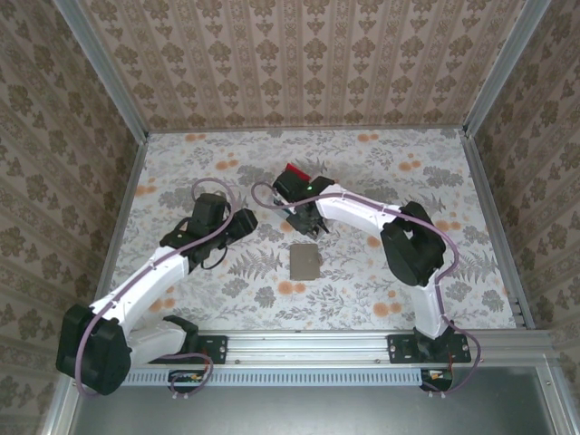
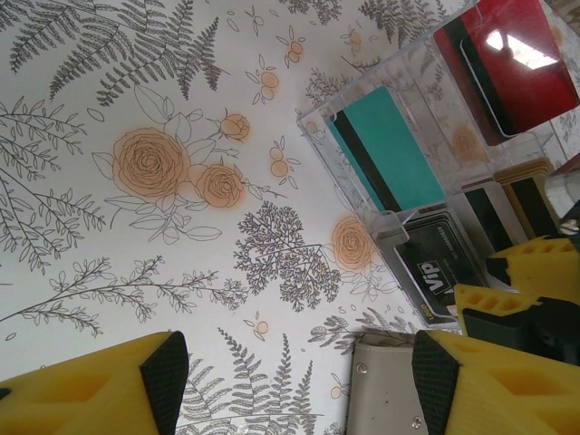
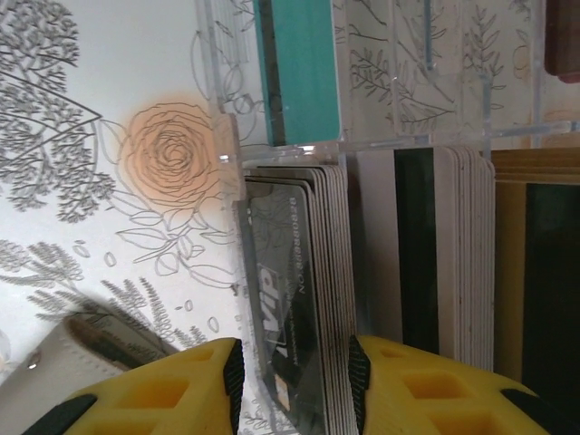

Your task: Put the credit cards into the card holder

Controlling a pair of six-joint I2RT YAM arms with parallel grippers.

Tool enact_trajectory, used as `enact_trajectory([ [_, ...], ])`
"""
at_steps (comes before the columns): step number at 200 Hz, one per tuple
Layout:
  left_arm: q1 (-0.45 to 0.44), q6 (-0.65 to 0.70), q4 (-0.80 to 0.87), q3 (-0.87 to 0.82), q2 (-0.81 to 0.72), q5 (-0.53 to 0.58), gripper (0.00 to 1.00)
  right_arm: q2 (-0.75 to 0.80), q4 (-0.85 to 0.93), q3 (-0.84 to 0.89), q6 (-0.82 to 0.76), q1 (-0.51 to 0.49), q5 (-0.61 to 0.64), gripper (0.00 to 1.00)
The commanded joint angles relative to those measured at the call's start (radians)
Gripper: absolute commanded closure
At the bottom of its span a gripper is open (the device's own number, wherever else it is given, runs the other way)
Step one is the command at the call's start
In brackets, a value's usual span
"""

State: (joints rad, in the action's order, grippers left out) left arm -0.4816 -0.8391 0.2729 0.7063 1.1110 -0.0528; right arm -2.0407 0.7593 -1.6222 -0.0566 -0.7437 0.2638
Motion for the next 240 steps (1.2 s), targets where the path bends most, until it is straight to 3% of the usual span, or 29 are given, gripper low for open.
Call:
enact_trajectory([
  [1, 0.011, -0.018, -0.018, -0.008, -0.022, 0.014, 0.30, -0.029, -0.021, 0.021, -0.023, -0.016, 0.115, 0.61],
  [92, 0.014, -0.028, -0.022, -0.014, -0.020, 0.016, 0.30, -0.023, -0.101, 0.070, -0.048, -0.040, 0.255, 0.65],
  [240, 0.014, -0.031, -0.024, -0.010, -0.017, 0.013, 0.30, 0.038, -0.140, 0.090, -0.053, -0.036, 0.288, 0.70],
])
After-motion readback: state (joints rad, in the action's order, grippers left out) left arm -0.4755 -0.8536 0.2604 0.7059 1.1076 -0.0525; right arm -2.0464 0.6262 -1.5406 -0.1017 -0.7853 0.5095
